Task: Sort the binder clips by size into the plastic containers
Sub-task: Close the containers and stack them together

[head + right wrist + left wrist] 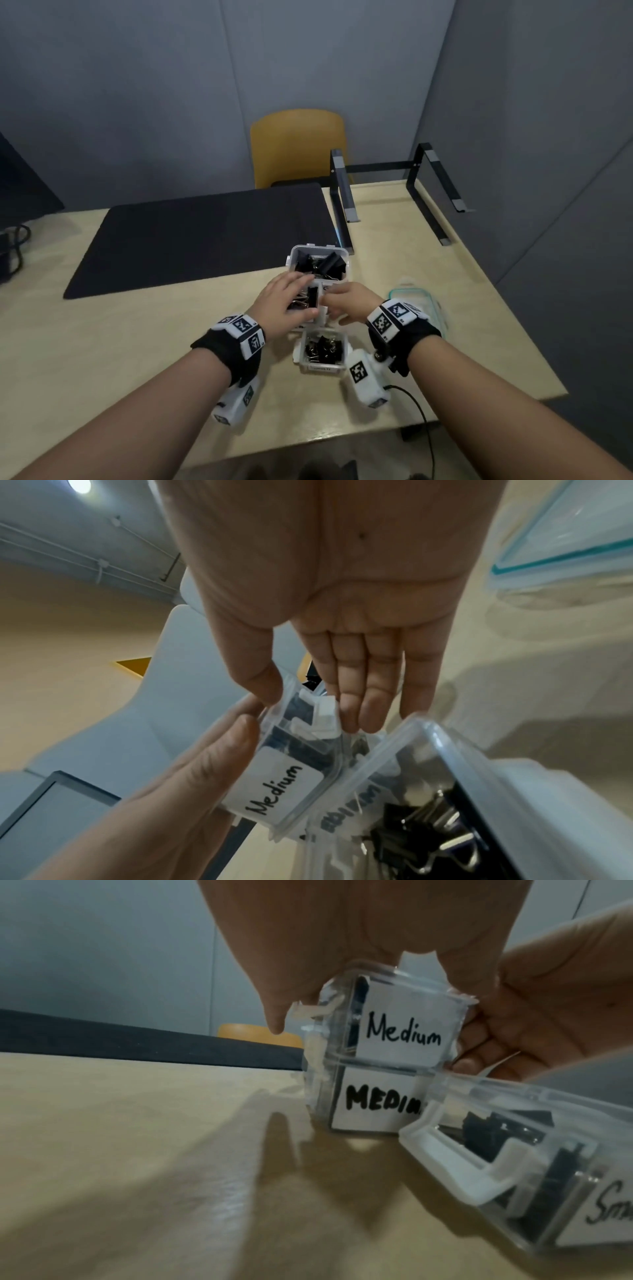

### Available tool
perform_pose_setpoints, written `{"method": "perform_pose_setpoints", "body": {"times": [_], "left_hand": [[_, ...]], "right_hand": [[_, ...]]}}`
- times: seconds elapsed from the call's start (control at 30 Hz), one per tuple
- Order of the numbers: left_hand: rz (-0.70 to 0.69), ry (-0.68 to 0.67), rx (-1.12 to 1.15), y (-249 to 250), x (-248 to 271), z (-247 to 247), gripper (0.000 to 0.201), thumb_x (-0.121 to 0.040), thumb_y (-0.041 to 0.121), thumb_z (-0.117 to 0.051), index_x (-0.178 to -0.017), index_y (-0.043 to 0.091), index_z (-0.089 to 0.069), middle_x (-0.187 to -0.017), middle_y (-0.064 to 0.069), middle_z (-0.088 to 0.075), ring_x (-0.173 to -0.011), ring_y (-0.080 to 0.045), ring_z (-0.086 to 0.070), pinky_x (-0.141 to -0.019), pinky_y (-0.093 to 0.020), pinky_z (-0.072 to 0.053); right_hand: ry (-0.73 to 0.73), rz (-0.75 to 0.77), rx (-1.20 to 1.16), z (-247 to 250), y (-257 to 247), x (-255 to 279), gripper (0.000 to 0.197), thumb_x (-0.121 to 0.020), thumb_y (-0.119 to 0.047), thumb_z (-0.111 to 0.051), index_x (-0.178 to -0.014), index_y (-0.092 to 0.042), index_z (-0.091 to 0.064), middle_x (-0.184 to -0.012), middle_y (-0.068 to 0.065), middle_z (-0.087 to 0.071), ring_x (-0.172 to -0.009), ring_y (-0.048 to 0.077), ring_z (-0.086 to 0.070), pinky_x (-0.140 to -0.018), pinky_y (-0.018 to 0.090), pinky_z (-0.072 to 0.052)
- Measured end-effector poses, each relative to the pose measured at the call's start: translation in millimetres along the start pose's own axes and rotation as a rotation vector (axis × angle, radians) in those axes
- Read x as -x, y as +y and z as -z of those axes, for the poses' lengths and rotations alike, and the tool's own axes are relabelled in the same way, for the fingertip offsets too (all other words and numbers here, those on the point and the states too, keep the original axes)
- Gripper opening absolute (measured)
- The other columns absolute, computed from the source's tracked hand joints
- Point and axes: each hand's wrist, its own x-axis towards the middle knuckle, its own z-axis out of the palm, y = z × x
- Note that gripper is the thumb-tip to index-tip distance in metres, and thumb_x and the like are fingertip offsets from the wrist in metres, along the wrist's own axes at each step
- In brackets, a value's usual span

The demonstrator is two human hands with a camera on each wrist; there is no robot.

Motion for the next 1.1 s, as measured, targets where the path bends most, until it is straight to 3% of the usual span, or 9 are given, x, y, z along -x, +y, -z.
{"method": "perform_pose_setpoints", "body": {"times": [0.07, 0.2, 0.3, 0.43, 0.6, 0.7, 0.77, 0.87, 1.1], "left_hand": [[0.000, 0.005, 0.053, 0, 0, -1, 0.095, -0.061, 0.076, -0.034, -0.145, 0.033, -0.029, -0.150, 0.006, -0.025, -0.140, -0.015, -0.019, -0.115, -0.031, -0.018], [-0.002, 0.010, 0.108, -3, -2, -2, 0.091, -0.063, 0.075, -0.040, -0.143, 0.034, -0.031, -0.147, 0.008, -0.028, -0.137, -0.014, -0.025, -0.115, -0.035, -0.025], [-0.017, 0.016, 0.104, -3, -3, -3, 0.089, -0.064, 0.074, -0.041, -0.143, 0.033, -0.032, -0.146, 0.008, -0.029, -0.136, -0.015, -0.028, -0.114, -0.037, -0.027], [-0.031, 0.014, 0.103, -3, -3, -3, 0.089, -0.066, 0.074, -0.041, -0.143, 0.030, -0.033, -0.144, 0.006, -0.031, -0.135, -0.016, -0.031, -0.113, -0.040, -0.030], [-0.028, 0.002, 0.097, -5, -2, -3, 0.089, -0.066, 0.075, -0.041, -0.143, 0.032, -0.031, -0.145, 0.008, -0.029, -0.135, -0.014, -0.029, -0.114, -0.038, -0.029], [-0.032, 0.003, 0.104, -5, -3, -3, 0.087, -0.066, 0.074, -0.041, -0.143, 0.033, -0.031, -0.144, 0.010, -0.028, -0.135, -0.013, -0.029, -0.113, -0.037, -0.030], [-0.028, 0.003, 0.101, -6, -4, -4, 0.087, -0.066, 0.074, -0.041, -0.143, 0.033, -0.031, -0.145, 0.009, -0.028, -0.135, -0.013, -0.029, -0.113, -0.037, -0.030], [-0.019, -0.007, 0.096, -7, -4, -5, 0.088, -0.066, 0.074, -0.040, -0.143, 0.032, -0.030, -0.145, 0.008, -0.028, -0.135, -0.014, -0.029, -0.113, -0.037, -0.030], [-0.001, -0.023, 0.104, -3, -3, -1, 0.092, -0.063, 0.076, -0.040, -0.143, 0.032, -0.031, -0.147, 0.007, -0.028, -0.136, -0.013, -0.028, -0.114, -0.035, -0.027]], "right_hand": [[0.039, 0.008, -0.004, 3, 2, -2, 0.014, -0.084, -0.025, -0.063, -0.090, -0.013, -0.060, -0.073, 0.000, -0.056, -0.070, 0.014, -0.057, -0.073, 0.032, -0.049], [0.041, -0.008, 0.006, 7, 2, -7, 0.022, -0.081, -0.028, -0.068, -0.071, -0.018, -0.051, -0.074, 0.002, -0.053, -0.077, 0.018, -0.054, -0.072, 0.031, -0.049], [-0.085, -0.068, -0.089, 3, 1, -8, 0.010, -0.084, -0.026, -0.060, -0.081, -0.017, -0.056, -0.081, 0.004, -0.054, -0.080, 0.019, -0.054, -0.081, 0.036, -0.050], [-0.121, -0.110, -0.135, -3, 4, -8, 0.012, -0.080, -0.032, -0.052, -0.077, -0.019, -0.053, -0.068, 0.001, -0.049, -0.067, 0.016, -0.048, -0.078, 0.036, -0.044], [-0.110, -0.072, -0.218, 1, 4, -14, 0.029, -0.059, -0.032, -0.064, -0.079, -0.013, -0.056, -0.081, 0.010, -0.057, -0.081, 0.026, -0.058, -0.090, 0.046, -0.051], [-0.039, -0.037, -0.172, 4, 3, -22, 0.032, -0.049, -0.027, -0.071, -0.070, -0.014, -0.051, -0.079, 0.015, -0.055, -0.076, 0.028, -0.060, -0.090, 0.054, -0.052], [0.024, -0.034, -0.129, 7, -1, -21, 0.024, -0.055, -0.019, -0.075, -0.063, -0.016, -0.053, -0.078, 0.014, -0.060, -0.078, 0.031, -0.064, -0.089, 0.055, -0.052], [0.086, -0.047, -0.121, 7, -4, -17, 0.024, -0.066, -0.007, -0.075, -0.058, -0.015, -0.054, -0.081, 0.014, -0.062, -0.095, 0.038, -0.067, -0.089, 0.053, -0.053], [0.055, -0.046, -0.302, 0, 7, -10, 0.020, -0.079, -0.009, -0.071, -0.092, -0.013, -0.056, -0.101, 0.017, -0.064, -0.093, 0.029, -0.067, -0.089, 0.044, -0.055]]}}
